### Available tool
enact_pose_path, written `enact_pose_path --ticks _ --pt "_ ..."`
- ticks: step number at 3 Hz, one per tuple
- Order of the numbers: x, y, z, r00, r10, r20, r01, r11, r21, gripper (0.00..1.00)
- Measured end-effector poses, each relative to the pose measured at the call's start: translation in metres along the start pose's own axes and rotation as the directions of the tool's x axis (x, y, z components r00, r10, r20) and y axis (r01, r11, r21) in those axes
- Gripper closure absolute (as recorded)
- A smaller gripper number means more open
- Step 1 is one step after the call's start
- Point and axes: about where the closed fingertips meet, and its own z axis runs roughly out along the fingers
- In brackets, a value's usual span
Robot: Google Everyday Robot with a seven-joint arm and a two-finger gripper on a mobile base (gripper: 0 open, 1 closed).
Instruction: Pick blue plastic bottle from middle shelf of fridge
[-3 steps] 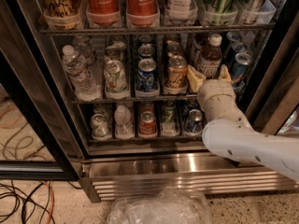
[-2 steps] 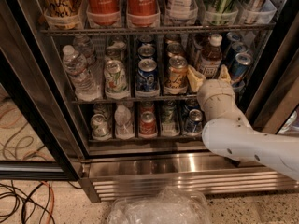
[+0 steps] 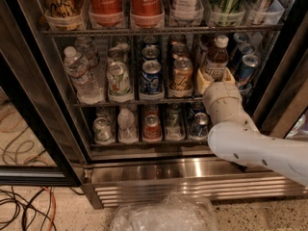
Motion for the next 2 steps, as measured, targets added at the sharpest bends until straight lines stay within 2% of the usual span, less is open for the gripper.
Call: enact_pose_path --ticks 1,2 --pt "0.000 0.000 0.000 1.000 0.000 0.000 0.000 1.0000 0.000 0.94" --pt "-0.014 0.002 -0.007 0.999 0.025 0.026 -0.025 0.9997 -0.002 1.00"
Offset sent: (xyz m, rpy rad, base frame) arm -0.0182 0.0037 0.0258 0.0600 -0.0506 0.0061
